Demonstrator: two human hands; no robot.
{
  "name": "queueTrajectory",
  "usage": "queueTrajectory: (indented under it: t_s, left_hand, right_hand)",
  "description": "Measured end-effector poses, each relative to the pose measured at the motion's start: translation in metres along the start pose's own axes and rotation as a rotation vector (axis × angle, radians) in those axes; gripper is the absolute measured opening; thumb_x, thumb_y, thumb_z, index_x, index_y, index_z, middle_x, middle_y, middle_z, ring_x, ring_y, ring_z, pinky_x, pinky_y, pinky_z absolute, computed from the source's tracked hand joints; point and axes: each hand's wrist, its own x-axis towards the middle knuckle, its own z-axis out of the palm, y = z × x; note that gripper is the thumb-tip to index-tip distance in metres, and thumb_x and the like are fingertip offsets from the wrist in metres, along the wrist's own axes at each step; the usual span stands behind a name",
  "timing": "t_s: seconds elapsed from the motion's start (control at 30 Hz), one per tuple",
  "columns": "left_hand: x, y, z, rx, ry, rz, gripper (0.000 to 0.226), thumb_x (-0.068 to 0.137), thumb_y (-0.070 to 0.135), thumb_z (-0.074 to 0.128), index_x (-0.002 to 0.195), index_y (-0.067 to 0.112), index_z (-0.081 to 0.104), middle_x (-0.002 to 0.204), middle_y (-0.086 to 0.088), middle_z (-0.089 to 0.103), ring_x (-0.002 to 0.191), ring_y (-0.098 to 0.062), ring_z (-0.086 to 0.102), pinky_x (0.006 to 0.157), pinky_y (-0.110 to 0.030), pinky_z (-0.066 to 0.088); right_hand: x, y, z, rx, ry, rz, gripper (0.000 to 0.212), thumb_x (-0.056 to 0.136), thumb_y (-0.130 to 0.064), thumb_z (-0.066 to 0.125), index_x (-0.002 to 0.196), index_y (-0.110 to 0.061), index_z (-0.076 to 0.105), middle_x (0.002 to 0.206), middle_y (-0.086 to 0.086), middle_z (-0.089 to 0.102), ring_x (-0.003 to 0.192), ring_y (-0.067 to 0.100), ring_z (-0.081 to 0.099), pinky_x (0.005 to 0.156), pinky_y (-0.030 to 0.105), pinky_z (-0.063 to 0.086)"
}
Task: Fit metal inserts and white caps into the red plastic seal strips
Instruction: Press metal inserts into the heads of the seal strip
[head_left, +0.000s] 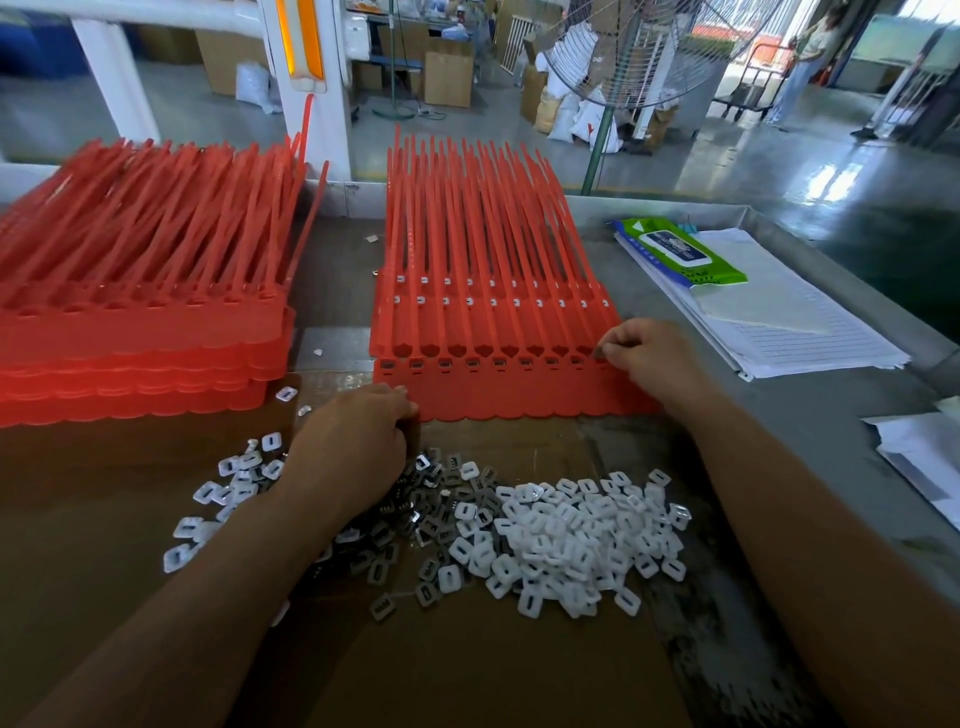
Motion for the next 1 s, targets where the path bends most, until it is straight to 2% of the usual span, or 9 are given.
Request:
queueTrajectory:
  t_s: [0.1, 0.17, 0.23, 0.4, 0.53, 0.63, 0.77, 1.0]
  left_hand:
    - [0.000, 0.001, 0.000, -0.008, 0.004, -0.001, 0.041, 0.083, 0.004, 0.044, 0.119, 0.016, 0.058, 0.134, 0.002, 0.050, 0.123, -0.016, 0.044, 0.102, -0.028, 0.031]
    - [0.000, 0.001, -0.001, -0.014, 0.006, 0.000, 0.041, 0.083, 0.003, 0.044, 0.119, 0.016, 0.058, 0.133, 0.002, 0.050, 0.123, -0.016, 0.044, 0.102, -0.027, 0.031]
    - [0.001, 0.001, 0.000, -0.016, 0.009, 0.001, 0.041, 0.083, 0.003, 0.044, 0.119, 0.016, 0.058, 0.133, 0.002, 0.050, 0.123, -0.015, 0.044, 0.102, -0.027, 0.031]
    - [0.001, 0.000, 0.000, -0.027, 0.008, 0.004, 0.041, 0.082, 0.003, 0.044, 0.118, 0.016, 0.059, 0.134, 0.002, 0.050, 0.123, -0.016, 0.044, 0.103, -0.028, 0.030]
    - [0.002, 0.000, 0.001, -0.023, 0.011, 0.014, 0.041, 0.082, 0.003, 0.044, 0.118, 0.015, 0.059, 0.134, 0.001, 0.049, 0.124, -0.016, 0.043, 0.103, -0.028, 0.030]
    - [0.002, 0.001, 0.001, -0.023, 0.005, 0.009, 0.041, 0.082, 0.003, 0.044, 0.119, 0.015, 0.059, 0.134, 0.001, 0.049, 0.124, -0.016, 0.042, 0.103, -0.028, 0.029]
    - [0.002, 0.002, 0.000, -0.023, 0.005, 0.008, 0.041, 0.083, 0.002, 0.044, 0.119, 0.015, 0.058, 0.134, 0.001, 0.049, 0.125, -0.015, 0.042, 0.103, -0.027, 0.029]
    - [0.003, 0.002, 0.000, -0.023, -0.001, 0.008, 0.041, 0.082, 0.002, 0.044, 0.119, 0.015, 0.058, 0.135, 0.001, 0.048, 0.125, -0.015, 0.042, 0.104, -0.026, 0.028]
  right_hand:
    - [0.006, 0.005, 0.000, 0.001, 0.008, 0.037, 0.018, 0.089, -0.007, 0.053, 0.077, -0.018, 0.061, 0.078, -0.008, 0.054, 0.070, 0.000, 0.046, 0.062, 0.019, 0.034]
    - [0.009, 0.006, 0.001, -0.016, -0.004, 0.044, 0.017, 0.090, -0.007, 0.053, 0.079, -0.017, 0.062, 0.081, -0.006, 0.055, 0.075, 0.005, 0.048, 0.072, 0.022, 0.036]
    - [0.011, 0.007, 0.001, -0.045, -0.018, 0.042, 0.018, 0.089, -0.007, 0.054, 0.077, -0.017, 0.062, 0.084, -0.003, 0.055, 0.081, 0.009, 0.049, 0.075, 0.025, 0.036]
    - [0.013, 0.011, 0.003, -0.079, -0.056, 0.006, 0.013, 0.088, -0.005, 0.054, 0.085, -0.009, 0.066, 0.081, -0.003, 0.053, 0.068, 0.000, 0.044, 0.057, 0.015, 0.031]
    - [0.014, 0.012, 0.005, -0.139, -0.042, -0.016, 0.015, 0.087, -0.006, 0.056, 0.077, -0.013, 0.065, 0.084, -0.004, 0.053, 0.076, 0.007, 0.048, 0.072, 0.023, 0.036]
    - [0.015, 0.014, 0.006, -0.122, -0.005, -0.008, 0.026, 0.084, -0.005, 0.059, 0.065, -0.022, 0.058, 0.083, -0.003, 0.054, 0.083, 0.011, 0.050, 0.076, 0.027, 0.039]
    - [0.016, 0.015, 0.006, -0.093, 0.061, 0.023, 0.031, 0.078, -0.006, 0.066, 0.066, -0.029, 0.051, 0.084, -0.004, 0.053, 0.089, 0.014, 0.051, 0.083, 0.031, 0.043]
    - [0.018, 0.020, 0.005, -0.112, 0.062, 0.002, 0.029, 0.078, -0.010, 0.069, 0.064, -0.030, 0.052, 0.083, -0.005, 0.053, 0.088, 0.014, 0.051, 0.079, 0.030, 0.041]
